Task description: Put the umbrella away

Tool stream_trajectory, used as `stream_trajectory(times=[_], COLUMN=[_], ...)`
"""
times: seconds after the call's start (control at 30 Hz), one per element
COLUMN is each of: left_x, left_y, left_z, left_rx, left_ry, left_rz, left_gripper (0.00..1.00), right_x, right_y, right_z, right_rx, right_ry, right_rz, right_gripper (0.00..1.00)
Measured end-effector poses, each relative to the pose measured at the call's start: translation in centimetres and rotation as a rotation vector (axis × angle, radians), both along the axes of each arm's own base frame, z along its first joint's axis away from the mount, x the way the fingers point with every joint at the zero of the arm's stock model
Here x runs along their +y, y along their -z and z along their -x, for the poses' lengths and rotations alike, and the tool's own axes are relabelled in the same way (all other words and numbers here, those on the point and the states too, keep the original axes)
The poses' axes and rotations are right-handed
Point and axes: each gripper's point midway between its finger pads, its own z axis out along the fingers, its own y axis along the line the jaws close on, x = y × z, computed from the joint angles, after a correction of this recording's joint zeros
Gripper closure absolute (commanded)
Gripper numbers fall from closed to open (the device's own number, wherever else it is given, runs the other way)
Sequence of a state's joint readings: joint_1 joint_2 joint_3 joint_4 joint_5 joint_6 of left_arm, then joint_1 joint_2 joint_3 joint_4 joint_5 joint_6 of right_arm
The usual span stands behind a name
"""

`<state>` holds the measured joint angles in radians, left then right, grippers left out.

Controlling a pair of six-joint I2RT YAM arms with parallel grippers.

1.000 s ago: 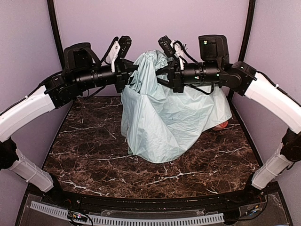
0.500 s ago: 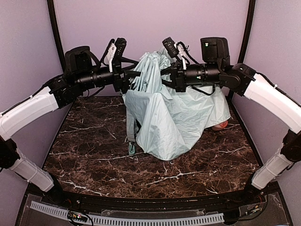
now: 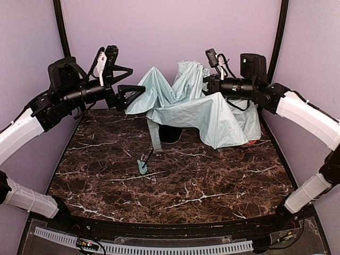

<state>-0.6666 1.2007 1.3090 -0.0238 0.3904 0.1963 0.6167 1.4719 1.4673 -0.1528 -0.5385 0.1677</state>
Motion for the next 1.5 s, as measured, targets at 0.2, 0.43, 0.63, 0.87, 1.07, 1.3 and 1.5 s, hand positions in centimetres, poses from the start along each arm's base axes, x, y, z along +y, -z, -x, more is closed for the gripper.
stream_trajectory(times=[0.2,0.43,0.63,0.87,1.07,1.3,1.5], left_x=[0.2,4.1,7.0,5.1,-0.8,-4.4,-9.5], left_y=[3.0,-1.5,-5.4,-0.9,12.4,18.9,18.2], left_z=[0.2,5.9,10.3,1.8,-4.8,-3.6,-1.0], left_rx=[0.057,-0.014,-0.119,0.032,0.292,0.421,0.377], left_ry=[0.000,0.028,0.062,-0.060,0.135,0.407,0.604], left_rz=[-0.056,0.032,0.120,0.008,-0.132,-0.129,-0.120], left_gripper=[0.01,0.01,0.01,0.01,0.01,0.01,0.28], right_x=[-0.3,-2.7,-3.3,-3.6,-3.9,-3.9,-3.5], right_y=[-0.5,-0.8,-0.5,-0.2,0.5,0.9,1.4], right_z=[4.2,8.1,9.5,11.3,12.8,13.2,12.6], right_rx=[-0.181,-0.375,-0.447,-0.499,-0.539,-0.542,-0.529], right_ry=[-0.198,-0.367,-0.440,-0.588,-0.703,-0.740,-0.746], right_rz=[0.062,0.139,0.181,0.195,0.203,0.202,0.202], right_gripper=[1.00,1.00,1.00,1.00,1.00,1.00,1.00])
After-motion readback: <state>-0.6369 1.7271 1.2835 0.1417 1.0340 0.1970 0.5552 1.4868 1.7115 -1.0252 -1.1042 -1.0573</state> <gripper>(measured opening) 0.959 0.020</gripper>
